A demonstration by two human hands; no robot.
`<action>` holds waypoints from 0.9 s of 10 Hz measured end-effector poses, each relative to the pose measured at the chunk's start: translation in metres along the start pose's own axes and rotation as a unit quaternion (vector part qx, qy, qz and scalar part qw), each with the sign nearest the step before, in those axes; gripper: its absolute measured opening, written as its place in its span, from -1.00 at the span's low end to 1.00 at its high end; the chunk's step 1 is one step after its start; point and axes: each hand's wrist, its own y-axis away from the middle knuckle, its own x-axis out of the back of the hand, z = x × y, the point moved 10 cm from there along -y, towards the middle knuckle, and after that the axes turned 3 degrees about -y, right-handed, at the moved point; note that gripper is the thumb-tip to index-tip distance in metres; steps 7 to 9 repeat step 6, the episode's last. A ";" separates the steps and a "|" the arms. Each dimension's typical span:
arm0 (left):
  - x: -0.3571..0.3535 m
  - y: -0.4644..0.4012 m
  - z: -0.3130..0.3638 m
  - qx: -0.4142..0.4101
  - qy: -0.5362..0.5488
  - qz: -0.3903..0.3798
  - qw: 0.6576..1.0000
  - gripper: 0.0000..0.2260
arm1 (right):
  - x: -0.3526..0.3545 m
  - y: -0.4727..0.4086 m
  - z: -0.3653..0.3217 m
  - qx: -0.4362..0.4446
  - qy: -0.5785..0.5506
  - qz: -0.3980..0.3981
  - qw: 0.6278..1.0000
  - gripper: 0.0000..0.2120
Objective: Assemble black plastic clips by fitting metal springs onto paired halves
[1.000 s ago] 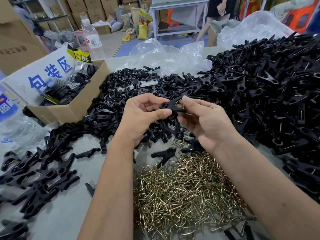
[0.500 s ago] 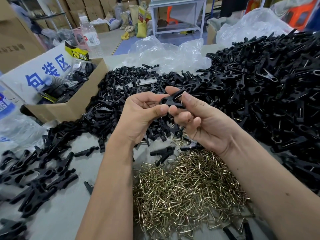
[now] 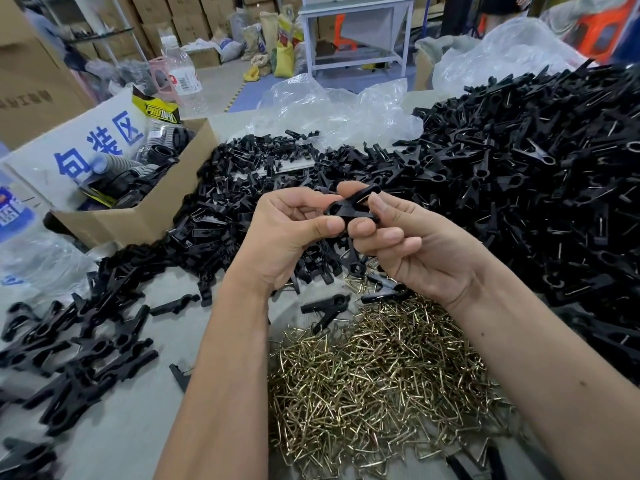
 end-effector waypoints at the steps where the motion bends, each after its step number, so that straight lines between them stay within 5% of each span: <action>1: -0.005 -0.001 0.002 -0.012 -0.007 -0.008 1.000 -0.62 | 0.004 0.001 -0.002 -0.003 -0.016 0.012 1.000 -0.71; 3: -0.007 -0.004 0.002 -0.024 -0.034 0.003 0.999 -0.72 | 0.015 0.004 -0.007 0.012 0.004 0.037 0.999 -0.75; 4: -0.007 -0.007 0.001 -0.017 -0.047 0.014 0.999 -0.78 | 0.021 0.008 -0.039 0.100 0.089 0.079 0.988 -0.72; 6: 0.018 -0.011 -0.009 -0.004 -0.171 0.110 0.979 -0.84 | 0.043 0.077 -0.136 0.347 0.318 0.416 0.778 -0.42; 9: 0.018 -0.011 -0.009 -0.004 -0.171 0.110 0.979 -0.84 | 0.043 0.077 -0.136 0.347 0.318 0.416 0.778 -0.42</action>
